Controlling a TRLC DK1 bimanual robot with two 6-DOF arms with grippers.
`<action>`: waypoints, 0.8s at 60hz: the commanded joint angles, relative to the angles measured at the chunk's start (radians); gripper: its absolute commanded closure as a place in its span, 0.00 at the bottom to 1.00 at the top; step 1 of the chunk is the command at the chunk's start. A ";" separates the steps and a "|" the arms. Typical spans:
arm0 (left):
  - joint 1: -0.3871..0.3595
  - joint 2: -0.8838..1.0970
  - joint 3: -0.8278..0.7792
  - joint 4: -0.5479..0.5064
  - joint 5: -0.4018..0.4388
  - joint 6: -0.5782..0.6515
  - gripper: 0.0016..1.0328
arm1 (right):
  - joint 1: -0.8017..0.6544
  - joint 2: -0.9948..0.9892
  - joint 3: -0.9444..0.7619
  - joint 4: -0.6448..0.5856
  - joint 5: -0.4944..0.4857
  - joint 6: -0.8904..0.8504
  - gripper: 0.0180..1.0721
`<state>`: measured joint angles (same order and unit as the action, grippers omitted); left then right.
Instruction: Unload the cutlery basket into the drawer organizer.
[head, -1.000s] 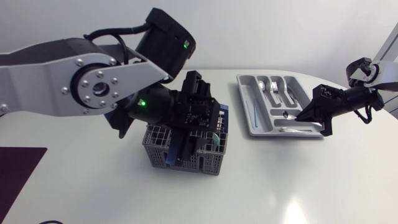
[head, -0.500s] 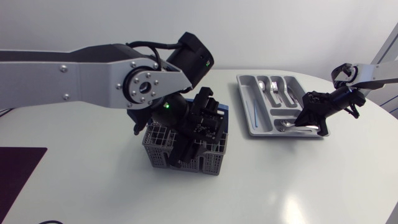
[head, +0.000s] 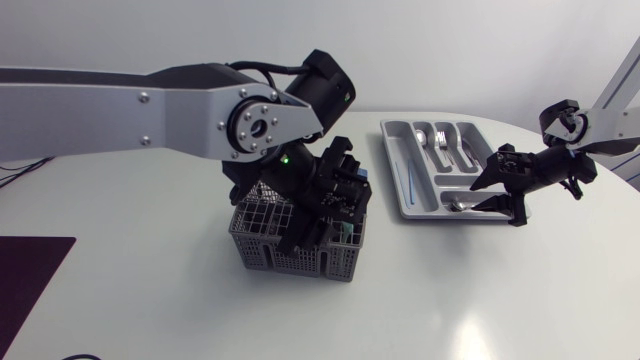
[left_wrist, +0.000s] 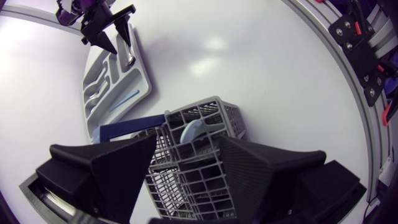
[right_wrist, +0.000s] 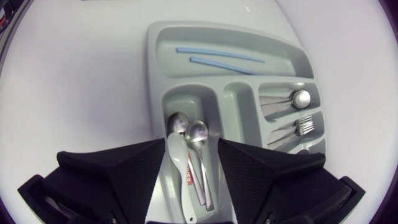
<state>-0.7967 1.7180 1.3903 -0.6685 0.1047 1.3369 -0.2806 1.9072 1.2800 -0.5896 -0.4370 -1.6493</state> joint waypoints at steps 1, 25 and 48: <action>0.010 0.034 0.046 -0.025 0.010 0.038 0.26 | 0.014 -0.071 -0.087 0.019 -0.020 -0.006 0.35; 0.005 0.077 0.082 -0.068 0.012 0.064 0.47 | 0.057 -0.347 -0.406 0.114 -0.075 -0.010 0.33; -0.007 0.088 0.092 -0.068 0.012 0.061 0.64 | 0.073 -0.473 -0.567 0.162 -0.105 -0.004 0.33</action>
<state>-0.7944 1.7760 1.4544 -0.7250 0.1051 1.3663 -0.2108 1.4448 0.7460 -0.4400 -0.5312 -1.6497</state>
